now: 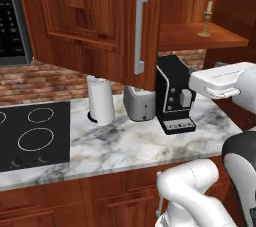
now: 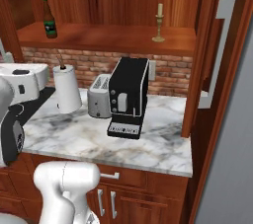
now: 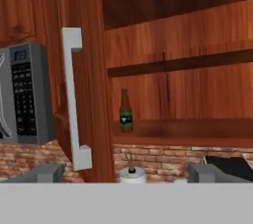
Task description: Get the candle and the beer from the cabinet and move them to the dining counter.
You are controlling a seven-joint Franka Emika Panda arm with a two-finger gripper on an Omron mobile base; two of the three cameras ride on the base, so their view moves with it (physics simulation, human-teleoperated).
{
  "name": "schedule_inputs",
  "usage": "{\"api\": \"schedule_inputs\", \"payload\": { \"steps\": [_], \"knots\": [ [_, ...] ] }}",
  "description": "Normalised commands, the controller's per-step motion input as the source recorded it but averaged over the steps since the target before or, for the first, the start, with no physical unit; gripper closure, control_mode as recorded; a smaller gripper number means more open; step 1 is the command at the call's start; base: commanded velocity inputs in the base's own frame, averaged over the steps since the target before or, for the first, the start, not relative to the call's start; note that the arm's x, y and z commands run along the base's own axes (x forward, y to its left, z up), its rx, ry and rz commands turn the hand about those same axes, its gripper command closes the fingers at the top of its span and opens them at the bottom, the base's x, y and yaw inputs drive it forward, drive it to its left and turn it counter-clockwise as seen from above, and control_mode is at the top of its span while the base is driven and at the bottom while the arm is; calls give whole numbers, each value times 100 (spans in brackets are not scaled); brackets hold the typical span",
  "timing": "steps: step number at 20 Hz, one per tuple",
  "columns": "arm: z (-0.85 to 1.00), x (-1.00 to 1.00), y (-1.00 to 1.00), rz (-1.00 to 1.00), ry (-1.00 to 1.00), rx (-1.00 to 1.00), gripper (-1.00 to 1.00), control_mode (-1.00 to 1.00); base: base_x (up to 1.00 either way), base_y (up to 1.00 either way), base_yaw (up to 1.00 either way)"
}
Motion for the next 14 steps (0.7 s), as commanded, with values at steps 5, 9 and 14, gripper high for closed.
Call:
{"api": "schedule_inputs", "payload": {
  "steps": [5,9,14],
  "knots": [
    [-54,71,-72,10,48,13,-100,-100,0,0,0],
    [-56,39,-12,22,22,12,-100,-100,0,0,0],
    [-21,46,-2,16,13,16,-100,-100,0,0,0]
  ]
}}
